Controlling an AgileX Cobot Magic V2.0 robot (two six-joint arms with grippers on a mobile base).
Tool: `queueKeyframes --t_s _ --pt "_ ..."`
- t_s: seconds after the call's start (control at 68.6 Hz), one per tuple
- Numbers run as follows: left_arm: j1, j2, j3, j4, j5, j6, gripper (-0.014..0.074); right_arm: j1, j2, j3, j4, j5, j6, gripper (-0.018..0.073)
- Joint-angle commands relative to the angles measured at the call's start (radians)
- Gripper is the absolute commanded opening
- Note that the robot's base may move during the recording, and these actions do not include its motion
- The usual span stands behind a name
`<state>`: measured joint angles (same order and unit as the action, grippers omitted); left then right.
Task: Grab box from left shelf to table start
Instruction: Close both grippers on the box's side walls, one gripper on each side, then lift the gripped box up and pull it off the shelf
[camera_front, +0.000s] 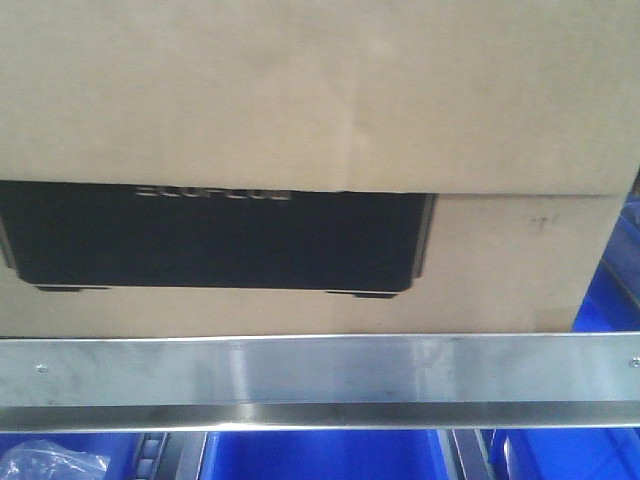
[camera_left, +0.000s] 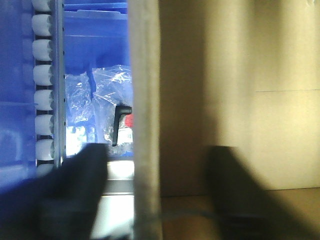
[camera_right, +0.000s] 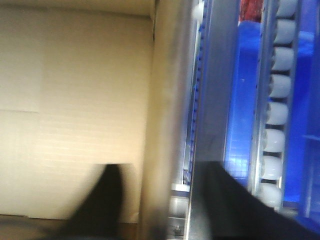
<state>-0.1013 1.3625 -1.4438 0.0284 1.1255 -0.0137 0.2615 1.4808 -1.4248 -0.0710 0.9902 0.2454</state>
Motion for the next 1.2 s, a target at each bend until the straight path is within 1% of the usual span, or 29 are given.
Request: queueKeyframes --t_s 0.0,0.015,0.058,0.088,0.16,0.292,0.438,0.583,0.642,0.846,0.919,1.05,1.181 --pt "-0.005 -0.029 -0.034 -0.005 -0.035 0.001 -0.0074 -0.001 -0.04 -0.039 -0.023 -0.062 0.01 0.0056" --pt "-0.005 -0.029 -0.034 -0.005 -0.035 0.001 -0.0118 -0.001 -0.04 -0.039 -0.023 -0.062 0.01 0.0066" --pt "-0.005 -0.029 -0.034 -0.005 -0.033 0.001 -0.0083 -0.001 -0.04 -0.039 -0.024 -0.06 0.01 0.0069" --pt "-0.005 -0.029 -0.034 -0.005 -0.035 0.001 -0.0078 -0.001 -0.04 -0.039 -0.024 -0.059 0.01 0.0062" --pt "-0.005 -0.031 -0.034 -0.005 -0.037 0.001 -0.0097 -0.001 -0.041 -0.039 -0.024 -0.061 0.01 0.0052" --pt "-0.005 -0.062 -0.034 -0.013 -0.035 -0.003 -0.0092 0.003 -0.074 -0.039 -0.024 -0.072 0.01 0.0052" --pt "-0.005 -0.156 -0.024 -0.018 -0.045 -0.019 -0.0092 0.007 -0.144 -0.037 -0.024 -0.082 0.009 0.0052" --pt "-0.005 -0.295 0.06 -0.018 -0.098 -0.029 -0.0092 0.021 -0.228 -0.002 -0.032 -0.091 0.008 0.0052" --pt "-0.005 -0.354 0.114 -0.02 -0.118 -0.033 -0.0092 0.037 -0.265 0.032 -0.041 -0.094 0.008 0.0052" --pt "-0.005 -0.602 0.346 -0.093 -0.182 -0.037 -0.0092 0.114 -0.432 0.228 -0.046 -0.144 0.008 0.0057" --pt "-0.005 -0.683 0.404 -0.11 -0.194 -0.037 -0.0092 0.136 -0.496 0.297 -0.046 -0.159 0.008 0.0057" --pt "-0.005 -0.823 0.462 -0.129 -0.192 -0.037 -0.0092 0.157 -0.635 0.405 -0.045 -0.175 0.008 0.0057" --pt "-0.005 -0.923 0.466 -0.148 -0.172 -0.037 -0.0092 0.157 -0.771 0.444 -0.043 -0.177 0.008 0.0057"
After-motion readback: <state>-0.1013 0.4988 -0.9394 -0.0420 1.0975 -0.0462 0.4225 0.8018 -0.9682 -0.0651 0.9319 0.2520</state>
